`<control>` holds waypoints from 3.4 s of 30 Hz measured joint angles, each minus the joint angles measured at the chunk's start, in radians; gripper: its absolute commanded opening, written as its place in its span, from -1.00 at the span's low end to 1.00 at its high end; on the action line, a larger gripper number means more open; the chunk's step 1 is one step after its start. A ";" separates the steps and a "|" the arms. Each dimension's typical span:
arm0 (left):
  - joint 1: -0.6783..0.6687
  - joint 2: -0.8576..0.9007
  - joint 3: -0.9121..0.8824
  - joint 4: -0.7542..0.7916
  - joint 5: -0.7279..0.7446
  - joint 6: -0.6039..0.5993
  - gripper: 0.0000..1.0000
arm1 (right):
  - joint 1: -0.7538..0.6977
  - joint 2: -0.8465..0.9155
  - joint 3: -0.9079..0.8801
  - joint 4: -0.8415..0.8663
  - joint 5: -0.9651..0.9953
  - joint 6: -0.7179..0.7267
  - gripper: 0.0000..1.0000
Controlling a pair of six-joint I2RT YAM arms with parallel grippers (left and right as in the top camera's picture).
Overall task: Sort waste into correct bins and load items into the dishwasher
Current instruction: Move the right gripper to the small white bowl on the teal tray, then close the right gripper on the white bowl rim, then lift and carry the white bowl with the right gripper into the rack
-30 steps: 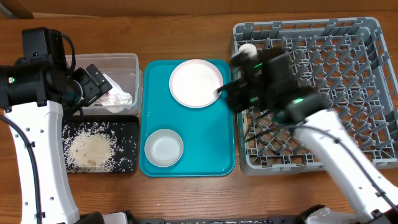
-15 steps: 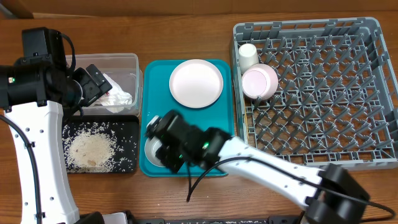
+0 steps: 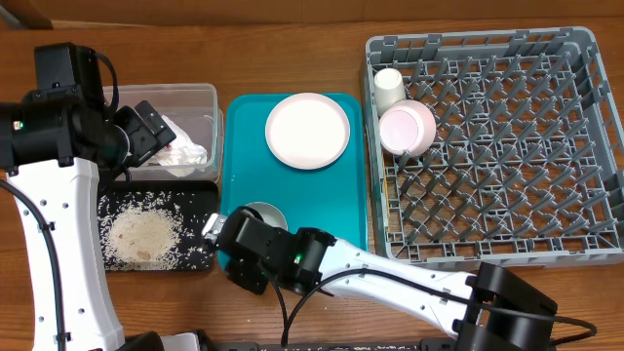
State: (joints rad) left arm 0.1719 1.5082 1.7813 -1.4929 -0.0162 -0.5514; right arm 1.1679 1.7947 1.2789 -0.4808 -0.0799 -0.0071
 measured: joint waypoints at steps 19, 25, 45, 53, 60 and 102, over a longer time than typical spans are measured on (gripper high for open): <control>0.000 0.000 0.000 0.000 0.000 0.000 1.00 | 0.001 0.088 -0.005 0.010 0.055 -0.050 -0.54; 0.000 0.000 0.000 0.000 0.000 0.000 0.99 | 0.001 0.089 -0.005 -0.004 0.058 -0.050 -0.61; 0.000 0.000 0.000 0.000 0.000 0.000 1.00 | 0.001 0.096 -0.005 -0.056 0.059 -0.068 -0.65; 0.000 0.000 0.000 0.000 0.000 0.000 1.00 | 0.001 0.124 -0.005 -0.072 0.062 -0.111 -0.81; 0.000 0.000 0.000 0.000 0.000 0.000 1.00 | 0.001 0.126 -0.005 -0.069 0.063 -0.118 -0.84; 0.000 0.000 0.000 0.000 0.000 0.000 1.00 | -0.904 -0.569 0.051 -0.543 -0.572 0.170 -0.92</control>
State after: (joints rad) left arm 0.1719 1.5082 1.7813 -1.4929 -0.0162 -0.5514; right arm 0.2638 1.2259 1.3296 -1.0241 -0.6521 0.1627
